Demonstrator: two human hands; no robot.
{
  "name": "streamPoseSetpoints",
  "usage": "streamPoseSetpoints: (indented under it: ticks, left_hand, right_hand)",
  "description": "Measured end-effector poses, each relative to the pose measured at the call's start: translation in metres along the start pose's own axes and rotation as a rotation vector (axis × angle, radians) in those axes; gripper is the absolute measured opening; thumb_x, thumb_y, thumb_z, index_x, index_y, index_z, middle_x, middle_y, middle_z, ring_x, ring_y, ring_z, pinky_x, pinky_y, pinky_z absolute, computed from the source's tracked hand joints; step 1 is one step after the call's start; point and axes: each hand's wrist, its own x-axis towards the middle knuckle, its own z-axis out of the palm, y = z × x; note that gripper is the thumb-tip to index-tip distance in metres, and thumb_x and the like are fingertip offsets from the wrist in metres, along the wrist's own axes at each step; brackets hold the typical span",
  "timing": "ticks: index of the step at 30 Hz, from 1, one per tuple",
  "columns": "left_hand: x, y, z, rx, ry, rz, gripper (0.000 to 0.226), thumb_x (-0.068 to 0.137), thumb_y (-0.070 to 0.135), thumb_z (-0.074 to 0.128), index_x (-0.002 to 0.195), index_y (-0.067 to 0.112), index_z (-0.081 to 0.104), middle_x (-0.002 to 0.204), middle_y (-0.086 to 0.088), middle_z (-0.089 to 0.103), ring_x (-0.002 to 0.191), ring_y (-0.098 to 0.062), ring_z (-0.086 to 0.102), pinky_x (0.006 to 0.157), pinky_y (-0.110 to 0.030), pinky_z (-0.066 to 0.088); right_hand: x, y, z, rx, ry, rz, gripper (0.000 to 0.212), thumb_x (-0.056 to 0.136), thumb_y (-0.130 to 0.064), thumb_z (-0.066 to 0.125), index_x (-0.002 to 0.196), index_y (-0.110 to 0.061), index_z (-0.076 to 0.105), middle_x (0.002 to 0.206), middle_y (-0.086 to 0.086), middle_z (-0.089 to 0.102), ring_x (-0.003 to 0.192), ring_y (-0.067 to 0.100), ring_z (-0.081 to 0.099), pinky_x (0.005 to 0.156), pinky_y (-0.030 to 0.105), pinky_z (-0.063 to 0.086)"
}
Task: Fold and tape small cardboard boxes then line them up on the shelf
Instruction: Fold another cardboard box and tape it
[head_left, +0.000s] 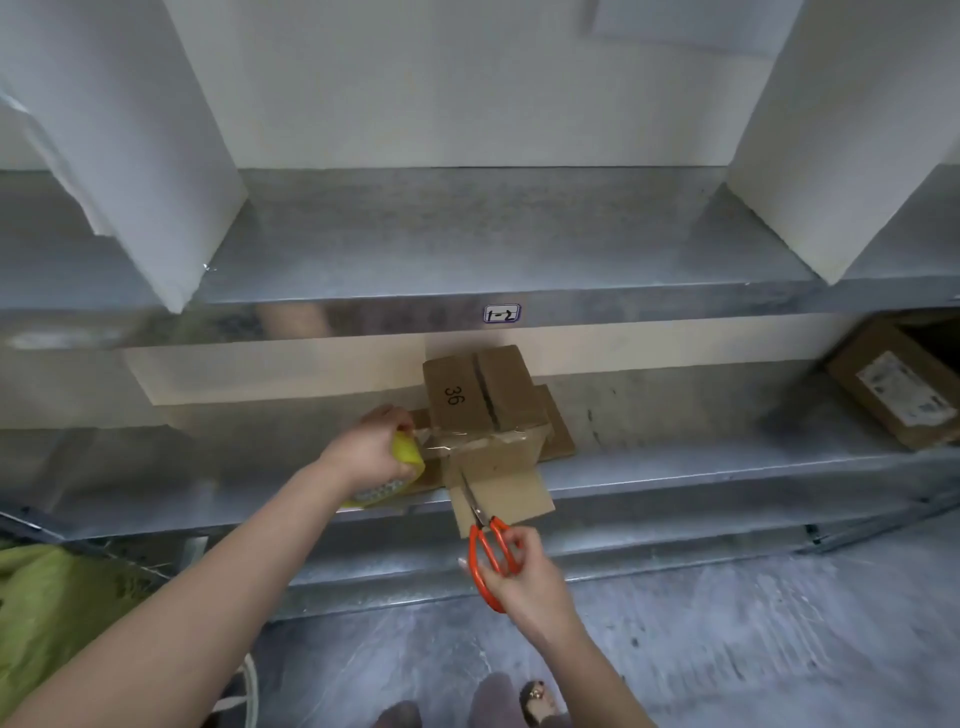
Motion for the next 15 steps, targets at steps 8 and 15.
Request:
streamPoseSetpoints:
  ticks: [8, 15]
  left_hand:
    - [0.003, -0.009, 0.0, -0.002, -0.02, 0.074, 0.053, 0.07, 0.031, 0.079, 0.115, 0.021, 0.054, 0.119, 0.001, 0.05, 0.104, -0.019, 0.049, 0.075, -0.022, 0.032]
    - [0.007, -0.011, -0.003, 0.006, -0.036, 0.12, 0.053, 0.068, 0.032, 0.081, 0.112, 0.022, 0.053, 0.117, 0.001, 0.05, 0.101, -0.017, 0.048, 0.082, -0.028, 0.042]
  right_hand:
    - [-0.002, -0.033, 0.027, 0.272, -0.15, 0.101, 0.046, 0.078, -0.064, 0.066, 0.103, -0.029, 0.051, 0.097, -0.007, 0.065, 0.085, 0.0, 0.059, 0.067, 0.017, 0.041]
    - [0.001, -0.047, 0.036, 0.341, -0.106, 0.153, 0.04, 0.081, -0.063, 0.064, 0.097, -0.028, 0.052, 0.089, -0.008, 0.06, 0.084, 0.003, 0.055, 0.064, 0.018, 0.037]
